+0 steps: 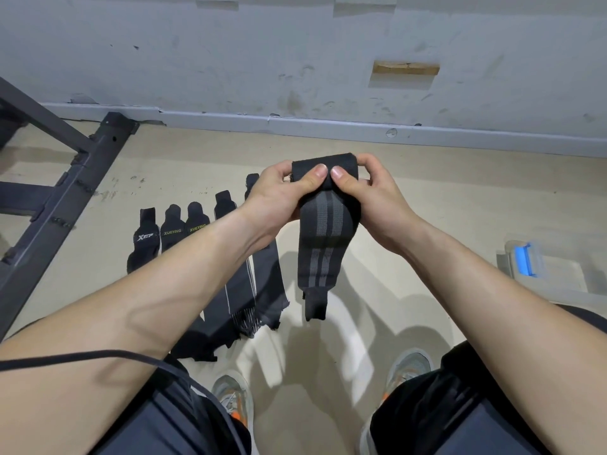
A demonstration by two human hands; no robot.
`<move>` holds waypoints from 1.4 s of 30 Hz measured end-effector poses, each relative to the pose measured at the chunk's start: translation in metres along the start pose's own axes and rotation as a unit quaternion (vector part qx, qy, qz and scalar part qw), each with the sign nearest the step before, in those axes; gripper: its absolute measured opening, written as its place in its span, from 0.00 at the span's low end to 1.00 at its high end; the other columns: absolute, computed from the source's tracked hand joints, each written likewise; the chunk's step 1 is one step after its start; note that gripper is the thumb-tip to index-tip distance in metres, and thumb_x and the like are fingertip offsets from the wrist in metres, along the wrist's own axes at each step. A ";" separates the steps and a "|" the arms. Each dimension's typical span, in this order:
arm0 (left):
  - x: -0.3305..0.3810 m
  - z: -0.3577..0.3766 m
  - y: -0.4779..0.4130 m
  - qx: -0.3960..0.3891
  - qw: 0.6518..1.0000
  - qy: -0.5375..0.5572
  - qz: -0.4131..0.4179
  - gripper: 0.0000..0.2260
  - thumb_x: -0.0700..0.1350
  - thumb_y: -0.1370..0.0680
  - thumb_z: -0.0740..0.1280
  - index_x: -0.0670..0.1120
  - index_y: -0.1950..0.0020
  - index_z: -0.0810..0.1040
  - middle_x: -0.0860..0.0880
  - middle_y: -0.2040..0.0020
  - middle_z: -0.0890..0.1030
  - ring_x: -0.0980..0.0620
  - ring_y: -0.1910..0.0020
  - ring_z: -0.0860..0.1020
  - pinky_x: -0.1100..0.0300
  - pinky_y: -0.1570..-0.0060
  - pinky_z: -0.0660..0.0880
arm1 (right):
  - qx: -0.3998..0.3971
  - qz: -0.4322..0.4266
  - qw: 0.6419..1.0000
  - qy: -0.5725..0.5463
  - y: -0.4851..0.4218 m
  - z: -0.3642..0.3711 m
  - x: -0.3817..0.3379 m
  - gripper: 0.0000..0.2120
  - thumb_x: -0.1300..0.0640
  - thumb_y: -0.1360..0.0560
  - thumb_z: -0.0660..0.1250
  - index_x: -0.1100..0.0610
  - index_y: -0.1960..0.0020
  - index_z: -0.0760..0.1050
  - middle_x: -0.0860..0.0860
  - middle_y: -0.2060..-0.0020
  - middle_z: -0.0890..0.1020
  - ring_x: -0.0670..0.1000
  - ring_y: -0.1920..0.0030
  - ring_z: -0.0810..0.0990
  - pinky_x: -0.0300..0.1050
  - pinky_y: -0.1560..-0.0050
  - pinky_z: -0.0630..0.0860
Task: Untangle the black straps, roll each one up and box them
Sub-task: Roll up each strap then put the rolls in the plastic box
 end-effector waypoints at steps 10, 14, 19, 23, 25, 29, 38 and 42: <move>0.007 -0.007 -0.006 -0.004 0.984 -0.138 0.110 0.16 0.38 0.26 0.77 0.48 0.42 0.77 0.50 0.53 0.82 0.53 0.52 0.80 0.54 0.48 0.80 | 0.010 0.023 0.999 0.031 -0.003 0.003 0.004 0.22 0.43 0.18 0.63 0.61 0.36 0.75 0.56 0.45 0.85 0.54 0.45 0.85 0.50 0.45 0.81; 0.003 -0.005 -0.004 -0.005 0.993 -0.104 0.062 0.18 0.36 0.25 0.76 0.46 0.38 0.77 0.48 0.54 0.84 0.50 0.54 0.83 0.56 0.55 0.81 | 0.014 0.000 1.000 0.016 -0.002 -0.001 0.002 0.14 0.53 0.17 0.64 0.62 0.39 0.73 0.51 0.55 0.85 0.51 0.54 0.85 0.47 0.53 0.81; -0.006 0.007 0.001 -0.055 0.998 -0.038 -0.017 0.13 0.49 0.18 0.67 0.41 0.41 0.81 0.45 0.49 0.87 0.50 0.51 0.85 0.59 0.54 0.80 | -0.028 -0.033 0.999 -0.001 -0.001 0.000 -0.005 0.07 0.59 0.17 0.64 0.59 0.40 0.71 0.54 0.56 0.85 0.54 0.54 0.84 0.51 0.50 0.81; -0.004 0.008 0.001 -0.049 0.999 -0.022 -0.006 0.15 0.50 0.17 0.65 0.39 0.42 0.81 0.46 0.52 0.86 0.52 0.56 0.85 0.62 0.58 0.79 | -0.031 -0.035 0.999 -0.003 -0.001 -0.001 -0.004 0.10 0.61 0.19 0.66 0.57 0.39 0.71 0.55 0.56 0.84 0.56 0.53 0.83 0.51 0.50 0.81; -0.004 0.005 0.000 -0.034 0.999 -0.013 0.005 0.17 0.47 0.17 0.66 0.35 0.36 0.77 0.41 0.47 0.85 0.49 0.52 0.84 0.60 0.56 0.80 | -0.028 -0.029 0.999 -0.008 -0.001 -0.001 -0.004 0.12 0.61 0.20 0.68 0.56 0.38 0.72 0.56 0.55 0.83 0.56 0.53 0.83 0.51 0.50 0.80; -0.007 0.002 -0.003 -0.012 1.000 0.003 0.026 0.18 0.43 0.19 0.69 0.34 0.33 0.74 0.39 0.43 0.84 0.44 0.46 0.84 0.53 0.46 0.80 | -0.001 0.006 1.000 0.022 0.000 -0.001 0.000 0.12 0.56 0.19 0.67 0.55 0.37 0.72 0.49 0.59 0.85 0.50 0.57 0.85 0.44 0.58 0.79; -0.015 0.003 -0.001 0.011 0.992 -0.117 0.038 0.17 0.53 0.17 0.64 0.47 0.33 0.66 0.51 0.42 0.82 0.57 0.44 0.82 0.60 0.43 0.77 | 0.014 0.043 0.993 0.108 0.002 0.011 0.015 0.24 0.38 0.19 0.59 0.51 0.29 0.66 0.45 0.42 0.82 0.43 0.43 0.82 0.46 0.37 0.77; -0.019 0.003 0.000 -0.004 0.987 -0.157 0.020 0.18 0.54 0.15 0.60 0.53 0.28 0.58 0.61 0.42 0.76 0.66 0.46 0.76 0.74 0.48 0.70 | 0.026 0.021 0.977 0.211 0.009 0.010 0.011 0.30 0.33 0.22 0.61 0.49 0.27 0.65 0.42 0.44 0.83 0.44 0.43 0.82 0.49 0.35 0.75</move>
Point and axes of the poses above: each hand's wrist, its own y-axis away from the middle knuckle, its own z-axis out of the palm, x = y × z, the point moved 7 cm from there along -y, towards the middle knuckle
